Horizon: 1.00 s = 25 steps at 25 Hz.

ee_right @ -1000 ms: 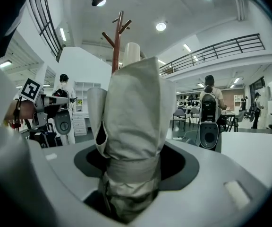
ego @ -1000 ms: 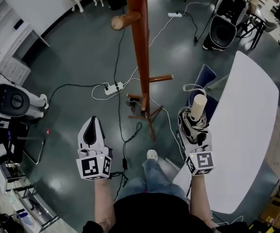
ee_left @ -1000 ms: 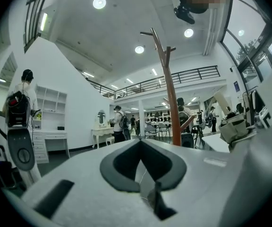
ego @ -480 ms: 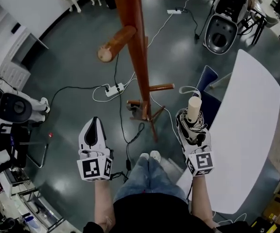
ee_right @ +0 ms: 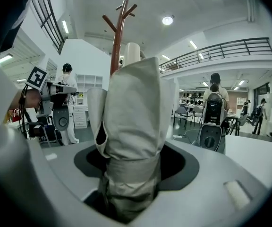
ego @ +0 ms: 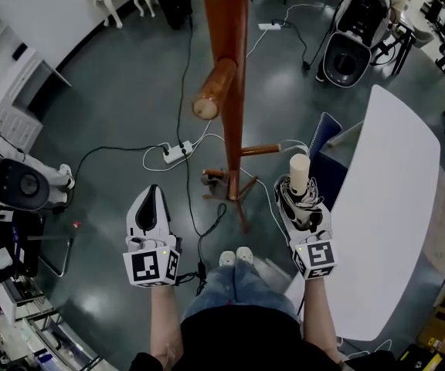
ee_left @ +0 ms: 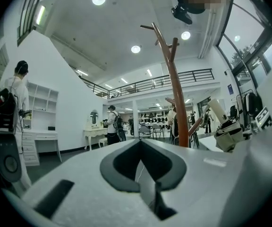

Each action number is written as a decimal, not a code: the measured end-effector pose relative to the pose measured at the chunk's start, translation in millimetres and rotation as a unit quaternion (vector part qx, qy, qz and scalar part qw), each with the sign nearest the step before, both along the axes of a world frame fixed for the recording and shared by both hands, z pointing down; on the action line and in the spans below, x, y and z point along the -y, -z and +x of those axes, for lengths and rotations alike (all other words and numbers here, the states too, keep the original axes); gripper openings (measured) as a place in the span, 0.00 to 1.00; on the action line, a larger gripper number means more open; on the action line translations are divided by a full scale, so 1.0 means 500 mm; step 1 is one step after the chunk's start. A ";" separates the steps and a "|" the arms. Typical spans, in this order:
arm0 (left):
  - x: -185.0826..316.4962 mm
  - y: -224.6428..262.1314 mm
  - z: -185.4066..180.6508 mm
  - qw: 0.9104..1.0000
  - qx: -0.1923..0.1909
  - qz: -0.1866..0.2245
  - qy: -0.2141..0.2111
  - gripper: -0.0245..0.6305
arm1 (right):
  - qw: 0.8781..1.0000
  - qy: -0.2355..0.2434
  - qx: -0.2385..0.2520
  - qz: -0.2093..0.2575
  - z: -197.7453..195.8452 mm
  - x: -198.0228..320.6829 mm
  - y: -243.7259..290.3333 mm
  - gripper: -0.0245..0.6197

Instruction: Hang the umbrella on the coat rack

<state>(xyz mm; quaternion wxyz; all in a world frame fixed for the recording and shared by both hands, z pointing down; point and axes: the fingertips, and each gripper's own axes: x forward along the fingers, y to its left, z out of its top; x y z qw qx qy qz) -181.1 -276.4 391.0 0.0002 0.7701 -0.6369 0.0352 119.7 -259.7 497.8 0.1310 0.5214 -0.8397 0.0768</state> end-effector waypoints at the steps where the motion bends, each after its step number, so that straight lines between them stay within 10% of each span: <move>1: 0.004 0.001 -0.003 1.000 -0.001 0.001 0.000 0.04 | 1.000 0.002 -0.002 0.001 -0.005 0.003 0.002 0.50; 25: -0.006 -0.040 -0.039 1.000 -0.010 -0.010 -0.006 0.04 | 0.995 0.097 -0.025 -0.016 -0.162 -0.039 -0.075 0.50</move>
